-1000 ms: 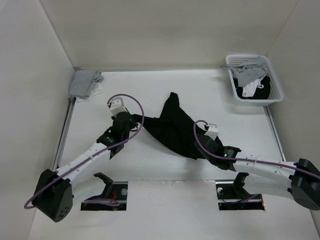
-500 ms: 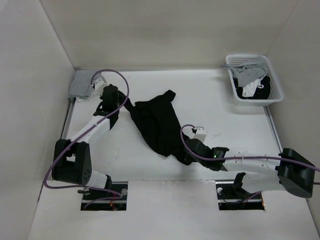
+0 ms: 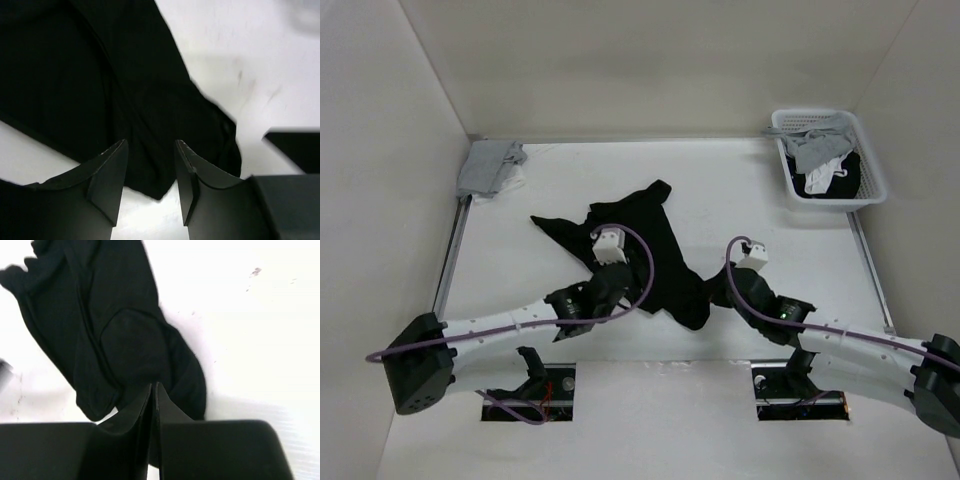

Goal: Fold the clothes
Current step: Flatten the tank top out

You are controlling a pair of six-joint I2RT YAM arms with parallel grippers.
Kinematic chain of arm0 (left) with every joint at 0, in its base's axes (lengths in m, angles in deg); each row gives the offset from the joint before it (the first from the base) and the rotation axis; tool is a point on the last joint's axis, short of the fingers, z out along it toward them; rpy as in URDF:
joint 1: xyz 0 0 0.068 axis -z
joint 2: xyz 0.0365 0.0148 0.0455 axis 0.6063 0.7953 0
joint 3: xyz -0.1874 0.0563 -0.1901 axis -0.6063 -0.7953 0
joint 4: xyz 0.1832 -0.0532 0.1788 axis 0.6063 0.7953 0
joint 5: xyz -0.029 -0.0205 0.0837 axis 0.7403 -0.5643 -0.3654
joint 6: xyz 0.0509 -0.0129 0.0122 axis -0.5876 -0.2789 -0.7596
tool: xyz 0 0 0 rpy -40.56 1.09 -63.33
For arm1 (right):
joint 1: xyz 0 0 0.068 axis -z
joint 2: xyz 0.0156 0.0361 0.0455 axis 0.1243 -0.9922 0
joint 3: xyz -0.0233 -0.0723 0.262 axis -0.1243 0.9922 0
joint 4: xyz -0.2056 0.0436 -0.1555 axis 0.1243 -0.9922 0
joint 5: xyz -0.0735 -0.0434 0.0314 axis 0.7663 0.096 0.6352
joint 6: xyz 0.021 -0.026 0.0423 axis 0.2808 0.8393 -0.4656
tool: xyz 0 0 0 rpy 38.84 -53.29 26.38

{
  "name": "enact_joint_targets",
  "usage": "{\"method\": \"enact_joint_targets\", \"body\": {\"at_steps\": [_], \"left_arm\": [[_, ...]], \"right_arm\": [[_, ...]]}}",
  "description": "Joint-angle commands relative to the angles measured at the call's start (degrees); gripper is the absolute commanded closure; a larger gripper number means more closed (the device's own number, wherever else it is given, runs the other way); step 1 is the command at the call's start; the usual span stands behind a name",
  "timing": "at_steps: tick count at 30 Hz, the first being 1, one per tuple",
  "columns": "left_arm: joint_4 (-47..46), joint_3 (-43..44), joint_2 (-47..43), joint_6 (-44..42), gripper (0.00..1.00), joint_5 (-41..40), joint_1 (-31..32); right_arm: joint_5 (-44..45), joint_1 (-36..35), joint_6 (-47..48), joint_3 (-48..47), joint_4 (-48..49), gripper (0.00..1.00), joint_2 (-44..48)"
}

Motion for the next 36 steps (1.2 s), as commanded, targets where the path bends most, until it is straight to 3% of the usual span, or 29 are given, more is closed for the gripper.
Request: {"method": "enact_joint_targets", "body": {"at_steps": [1, 8, 17, 20, 22, 24, 26, 33, 36], "left_arm": [[3.80, 2.17, 7.03, 1.57, 0.57, -7.29, 9.12], [2.22, 8.33, 20.13, -5.73, 0.54, -7.64, 17.83], [1.34, 10.43, 27.43, -8.54, 0.55, -10.97, 17.40], [0.72, 11.40, 29.54, -10.74, 0.62, -12.21, 17.13], [1.42, 11.75, 30.34, -10.66, 0.73, -13.00, 16.52], [1.77, 10.97, 28.95, -9.87, 0.88, -13.53, 16.17], [1.86, 9.66, 25.62, -8.82, 0.92, -14.14, 15.99], [1.25, 4.38, 13.48, -8.46, 0.95, -9.41, 12.66], [0.72, 2.27, 10.05, -8.11, 0.95, -6.25, 10.20]], "right_arm": [[-0.53, 2.26, -0.43, 1.84, 2.94, 0.85, 3.02], [-2.82, 3.06, -4.65, 6.41, 1.01, 0.67, 6.97], [-3.61, 1.48, -5.71, 7.30, -0.75, 0.59, 8.47], [-4.75, 0.60, -5.71, 7.47, -1.45, 0.59, 8.56], [-5.54, -0.10, -5.71, 7.47, -1.98, 0.59, 8.65], [-6.24, -1.33, -5.71, 7.30, -2.86, 0.58, 8.65], [-6.42, -2.82, -5.97, 7.12, -3.12, 0.55, 8.56], [-8.09, -6.70, -1.85, 3.70, -3.22, 0.41, 3.66], [-8.27, -6.70, 0.87, 0.98, -2.69, 0.39, -0.99]]}}
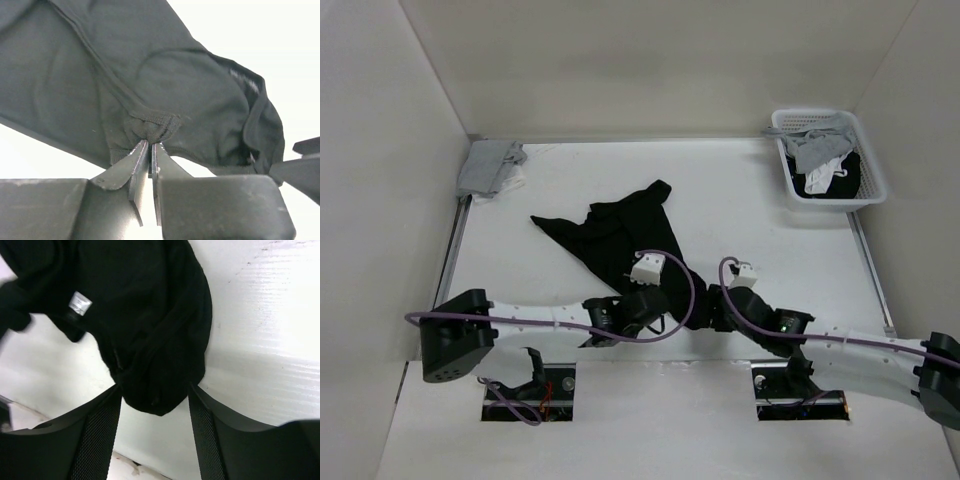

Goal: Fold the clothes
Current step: Flatten the tank top out

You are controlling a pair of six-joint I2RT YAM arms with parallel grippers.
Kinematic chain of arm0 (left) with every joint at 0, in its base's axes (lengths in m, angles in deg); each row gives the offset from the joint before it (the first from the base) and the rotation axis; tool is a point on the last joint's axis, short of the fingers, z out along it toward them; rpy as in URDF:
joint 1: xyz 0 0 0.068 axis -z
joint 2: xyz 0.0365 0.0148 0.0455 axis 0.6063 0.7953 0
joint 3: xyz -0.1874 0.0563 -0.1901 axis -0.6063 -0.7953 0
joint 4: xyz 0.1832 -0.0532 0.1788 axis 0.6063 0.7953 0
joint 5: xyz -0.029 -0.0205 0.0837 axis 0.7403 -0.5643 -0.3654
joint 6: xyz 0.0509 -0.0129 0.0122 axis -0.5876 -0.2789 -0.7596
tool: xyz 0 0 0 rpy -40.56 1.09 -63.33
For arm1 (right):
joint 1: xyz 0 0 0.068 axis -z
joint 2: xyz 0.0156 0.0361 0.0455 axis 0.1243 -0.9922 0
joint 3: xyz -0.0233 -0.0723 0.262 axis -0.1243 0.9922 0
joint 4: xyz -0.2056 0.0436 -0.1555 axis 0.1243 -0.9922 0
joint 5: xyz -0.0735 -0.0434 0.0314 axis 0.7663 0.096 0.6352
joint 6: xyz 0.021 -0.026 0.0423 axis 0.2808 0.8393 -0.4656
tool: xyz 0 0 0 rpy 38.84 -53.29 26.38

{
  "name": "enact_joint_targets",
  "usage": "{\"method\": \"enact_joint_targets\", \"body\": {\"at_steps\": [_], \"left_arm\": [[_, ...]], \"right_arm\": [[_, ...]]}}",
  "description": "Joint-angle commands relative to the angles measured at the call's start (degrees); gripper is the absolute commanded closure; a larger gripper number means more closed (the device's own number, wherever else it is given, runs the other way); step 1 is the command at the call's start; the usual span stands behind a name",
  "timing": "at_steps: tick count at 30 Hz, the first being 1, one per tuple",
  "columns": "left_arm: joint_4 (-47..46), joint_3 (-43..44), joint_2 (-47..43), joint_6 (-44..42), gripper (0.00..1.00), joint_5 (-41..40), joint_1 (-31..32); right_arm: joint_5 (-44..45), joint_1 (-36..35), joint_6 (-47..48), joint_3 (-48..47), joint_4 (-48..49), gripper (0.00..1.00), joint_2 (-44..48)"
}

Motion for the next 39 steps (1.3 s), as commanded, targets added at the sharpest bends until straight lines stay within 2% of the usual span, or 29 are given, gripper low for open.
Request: {"method": "enact_joint_targets", "body": {"at_steps": [1, 5, 14, 16, 18, 19, 20, 22, 26, 29, 32, 35, 39], "left_arm": [[-1.84, -3.81, -6.00, 1.01, 0.95, 4.84, -3.44], [-1.93, -6.10, -9.00, 1.19, 0.95, 7.13, -5.65], [-2.28, -6.10, -11.11, 1.80, 0.95, 8.98, -7.32], [-2.28, -6.10, -12.07, 2.41, 0.95, 9.86, -8.28], [-1.66, -6.19, -14.09, 2.94, 0.95, 11.00, -9.87], [-1.49, -6.19, -15.58, 2.77, 0.96, 11.44, -10.65], [-1.23, -6.19, -16.55, 2.68, 0.96, 11.44, -11.18], [0.26, -5.23, -19.79, 2.24, 0.96, 11.53, -12.50], [4.39, 0.38, -27.35, 0.84, 0.97, 10.83, -14.52], [6.07, 7.84, -32.89, -1.79, 0.98, 8.46, -15.67], [4.93, 15.31, -35.01, -6.27, 0.99, 6.00, -15.93], [-0.15, 25.95, -34.32, -14.00, 1.00, 3.63, -14.88], [-9.55, 38.25, -32.13, -24.89, 1.00, 2.22, -10.94]], "right_arm": [[-0.70, -0.69, 4.79, -5.59, 1.33, 0.39, -5.47], [-1.76, -2.44, 8.31, -9.10, 2.22, 0.41, -10.57], [-1.49, -6.23, 7.70, -10.78, 0.72, 0.41, -14.18], [-1.50, -6.23, 7.87, -11.57, 0.11, 0.43, -16.46], [-1.06, -6.23, 7.87, -12.53, -0.24, 0.59, -19.45], [-0.62, -6.23, 7.87, -12.88, -0.33, 0.74, -20.15], [0.34, -6.23, 7.79, -13.06, -0.42, 0.84, -20.25], [4.10, -6.49, 7.96, -14.02, -1.29, 0.97, -17.46], [10.71, -7.54, 10.50, -19.11, -6.82, 1.00, -6.92], [15.63, -8.07, 17.52, -29.54, -14.28, 1.00, -0.66], [21.51, -8.94, 25.50, -43.06, -20.00, 1.00, 0.06], [29.16, -13.42, 36.40, -59.59, -21.95, 1.00, -3.36], [38.13, -21.33, 54.84, -81.91, -18.72, 1.00, -11.17]]}}
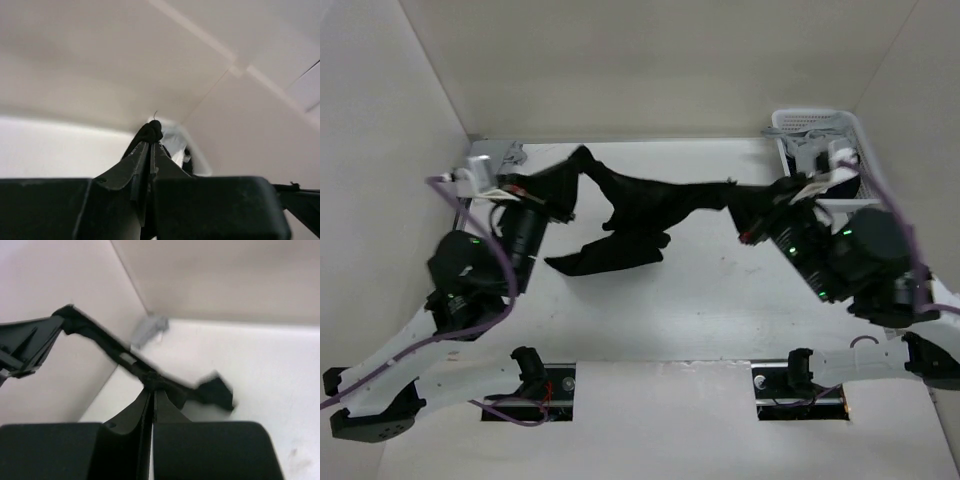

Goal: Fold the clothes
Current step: Flatten the tank top out

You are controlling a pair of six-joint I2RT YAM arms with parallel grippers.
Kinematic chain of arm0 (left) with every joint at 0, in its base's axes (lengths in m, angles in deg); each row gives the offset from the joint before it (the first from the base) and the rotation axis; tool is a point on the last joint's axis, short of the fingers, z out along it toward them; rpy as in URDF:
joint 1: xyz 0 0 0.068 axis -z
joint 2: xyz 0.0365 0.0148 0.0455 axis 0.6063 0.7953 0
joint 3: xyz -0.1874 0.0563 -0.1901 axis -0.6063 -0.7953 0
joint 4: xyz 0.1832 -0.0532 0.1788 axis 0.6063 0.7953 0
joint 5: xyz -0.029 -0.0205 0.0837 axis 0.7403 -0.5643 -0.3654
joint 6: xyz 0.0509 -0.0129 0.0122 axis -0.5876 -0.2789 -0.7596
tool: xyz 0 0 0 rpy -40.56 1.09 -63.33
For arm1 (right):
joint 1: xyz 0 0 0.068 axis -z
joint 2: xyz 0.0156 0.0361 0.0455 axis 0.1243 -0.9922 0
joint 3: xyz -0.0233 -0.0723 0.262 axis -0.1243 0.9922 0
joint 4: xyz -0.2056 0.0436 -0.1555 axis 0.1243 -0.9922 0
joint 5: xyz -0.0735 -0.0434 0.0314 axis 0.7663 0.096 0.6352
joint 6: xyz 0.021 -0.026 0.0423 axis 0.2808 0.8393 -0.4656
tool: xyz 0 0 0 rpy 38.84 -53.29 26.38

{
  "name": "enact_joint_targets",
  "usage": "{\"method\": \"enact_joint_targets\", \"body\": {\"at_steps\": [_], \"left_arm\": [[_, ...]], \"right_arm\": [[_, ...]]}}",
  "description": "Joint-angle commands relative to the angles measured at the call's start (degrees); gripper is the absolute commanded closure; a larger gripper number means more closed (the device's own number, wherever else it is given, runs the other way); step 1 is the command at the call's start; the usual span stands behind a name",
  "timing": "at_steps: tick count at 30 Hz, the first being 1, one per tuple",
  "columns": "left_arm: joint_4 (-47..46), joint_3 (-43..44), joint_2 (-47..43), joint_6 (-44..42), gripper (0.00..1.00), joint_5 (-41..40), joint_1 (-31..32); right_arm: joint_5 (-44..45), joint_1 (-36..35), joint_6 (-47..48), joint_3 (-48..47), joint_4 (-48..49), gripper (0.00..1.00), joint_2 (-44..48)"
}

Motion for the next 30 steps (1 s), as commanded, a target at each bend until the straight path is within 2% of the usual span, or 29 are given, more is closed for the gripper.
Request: {"method": "enact_joint_targets", "body": {"at_steps": [1, 5, 8, 12, 14, 16, 19, 22, 26, 27, 30], "left_arm": [[-11.66, 11.10, 1.45, -14.26, 1.00, -3.18, 3.78], [-17.91, 21.21, 4.70, -24.19, 1.00, -3.45, 8.88], [-21.78, 26.49, 7.25, -30.35, 1.00, -3.10, 11.52], [-24.51, 29.67, 9.10, -34.32, 1.00, -2.66, 13.72], [-26.53, 29.67, 9.72, -36.07, 1.00, -2.40, 13.81], [-28.46, 28.45, 10.42, -37.83, 1.00, -2.04, 13.46], [-32.24, 24.15, 12.00, -40.82, 0.99, -3.00, 10.05], [-33.83, 17.12, 14.11, -39.34, 0.97, -3.27, 2.67], [-31.11, 4.65, 18.76, -25.40, 0.97, -2.31, -13.39], [-29.45, 3.14, 20.60, -20.14, 0.97, -1.09, -18.66], [-22.16, 5.22, 27.89, -7.46, 0.96, 6.99, -29.75]], "right_arm": [[12.09, -5.30, 22.64, -16.62, 1.92, 1.00, -5.88], [16.92, -11.96, 39.68, -32.71, 10.18, 1.00, -13.52], [18.94, -17.76, 51.81, -38.18, 19.65, 1.00, -17.48], [20.36, -24.80, 70.53, -39.87, 38.01, 1.00, -20.04], [20.79, -25.08, 76.26, -37.25, 45.58, 1.00, -19.78], [20.71, -22.63, 77.17, -31.11, 50.17, 1.00, -17.42], [19.83, -14.64, 70.16, -19.23, 51.08, 1.00, -12.49], [14.23, -1.05, 53.16, -8.69, 41.45, 1.00, -9.15], [-2.54, 21.10, 24.49, -4.80, 21.49, 1.00, -11.33], [-9.63, 27.67, 18.43, -4.97, 17.71, 1.00, -13.52], [-27.76, 42.82, 6.97, -8.21, 14.07, 0.99, -23.87]]}}
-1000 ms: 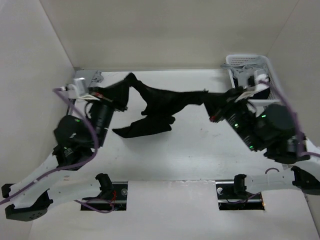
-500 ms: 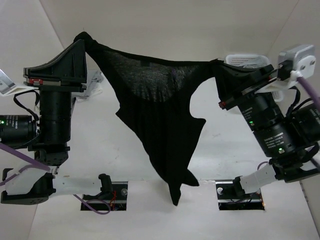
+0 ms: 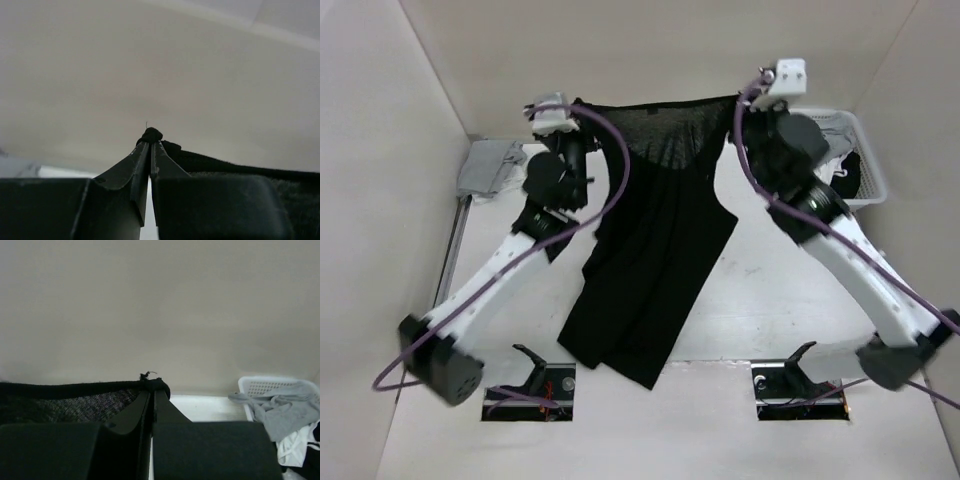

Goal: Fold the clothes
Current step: Flatten the tank top out

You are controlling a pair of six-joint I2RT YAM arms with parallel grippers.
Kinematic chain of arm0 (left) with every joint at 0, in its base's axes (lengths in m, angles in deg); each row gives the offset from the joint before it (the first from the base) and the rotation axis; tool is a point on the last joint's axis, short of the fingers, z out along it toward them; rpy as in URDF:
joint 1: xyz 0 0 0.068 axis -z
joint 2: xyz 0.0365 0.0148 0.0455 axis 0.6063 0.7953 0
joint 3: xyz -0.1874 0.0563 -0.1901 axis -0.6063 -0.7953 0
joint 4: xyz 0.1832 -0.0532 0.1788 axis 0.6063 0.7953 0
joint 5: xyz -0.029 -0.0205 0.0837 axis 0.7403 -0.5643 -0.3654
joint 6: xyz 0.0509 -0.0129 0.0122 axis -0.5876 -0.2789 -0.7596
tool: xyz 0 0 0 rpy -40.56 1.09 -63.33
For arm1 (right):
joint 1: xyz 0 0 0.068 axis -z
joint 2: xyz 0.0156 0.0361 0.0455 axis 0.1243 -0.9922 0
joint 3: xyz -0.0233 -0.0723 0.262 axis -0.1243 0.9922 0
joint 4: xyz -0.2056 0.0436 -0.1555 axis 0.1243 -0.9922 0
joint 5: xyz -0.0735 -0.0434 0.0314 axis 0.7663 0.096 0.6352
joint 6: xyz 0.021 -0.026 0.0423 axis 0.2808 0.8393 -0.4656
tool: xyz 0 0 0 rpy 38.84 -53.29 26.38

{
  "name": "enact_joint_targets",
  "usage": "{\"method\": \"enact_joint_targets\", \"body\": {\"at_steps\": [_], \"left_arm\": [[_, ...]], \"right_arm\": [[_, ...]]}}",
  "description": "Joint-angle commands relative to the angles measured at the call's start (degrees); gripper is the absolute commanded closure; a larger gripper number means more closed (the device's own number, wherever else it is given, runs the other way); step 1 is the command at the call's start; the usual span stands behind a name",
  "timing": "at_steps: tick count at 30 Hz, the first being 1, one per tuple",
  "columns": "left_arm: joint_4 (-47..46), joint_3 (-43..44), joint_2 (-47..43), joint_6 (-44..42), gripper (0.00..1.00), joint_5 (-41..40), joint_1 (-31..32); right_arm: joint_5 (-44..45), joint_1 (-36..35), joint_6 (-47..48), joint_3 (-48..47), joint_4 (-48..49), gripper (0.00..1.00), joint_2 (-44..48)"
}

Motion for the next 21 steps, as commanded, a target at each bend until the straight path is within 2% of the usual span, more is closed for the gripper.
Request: {"method": "enact_joint_targets", "body": {"at_steps": [1, 4, 6, 7, 9, 11, 12, 14, 15, 16, 18, 19, 21], "left_arm": [[7.72, 4.02, 8.48, 17.12, 0.96, 7.26, -11.01], [11.78, 14.99, 21.31, 17.95, 0.95, 9.57, -14.90], [15.99, 24.48, 30.28, 18.20, 0.88, 10.27, -16.58], [18.63, 28.53, 33.37, 18.64, 0.83, 11.49, -17.02], [21.81, 32.87, 36.38, 20.75, 0.70, 14.22, -17.55], [22.08, 30.35, 35.00, 21.98, 0.61, 15.46, -17.38], [21.99, 26.94, 33.07, 22.42, 0.60, 15.37, -17.03], [20.86, 17.72, 28.41, 24.43, 0.60, 14.67, -16.32], [18.93, 8.97, 24.30, 26.71, 0.60, 14.06, -15.54], [16.83, 2.01, 21.30, 28.39, 0.62, 13.71, -14.92], [14.01, -9.68, 16.73, 31.81, 0.63, 13.00, -14.13], [13.65, -15.23, 14.53, 33.57, 0.64, 12.83, -13.95], [13.64, -23.68, 11.44, 35.69, 0.64, 13.43, -13.95]], "right_arm": [[-22.66, 13.20, -22.27, -4.74, -8.71, 0.99, -11.04], [-25.85, 19.81, -24.48, -16.75, -11.51, 0.99, -26.50], [-25.85, 22.37, -25.19, -27.82, -15.19, 0.94, -36.43], [-25.59, 23.07, -25.80, -32.40, -16.69, 0.90, -40.14], [-24.63, 24.05, -26.86, -37.44, -17.93, 0.76, -43.85], [-23.48, 23.96, -27.82, -34.14, -16.98, 0.55, -41.77], [-23.39, 23.96, -28.18, -29.42, -15.75, 0.49, -39.06], [-23.57, 22.22, -29.23, -17.40, -12.33, 0.46, -32.48], [-23.48, 20.64, -30.19, -8.97, -9.53, 0.51, -28.09], [-23.65, 18.88, -31.16, -0.62, -6.71, 0.61, -23.87], [-22.87, 14.40, -35.36, 16.43, -1.79, 0.93, -15.43], [-23.13, 11.94, -38.17, 23.82, 0.06, 1.00, -11.65], [-22.87, 6.41, -42.58, 35.79, 2.27, 1.00, -5.40]]}}
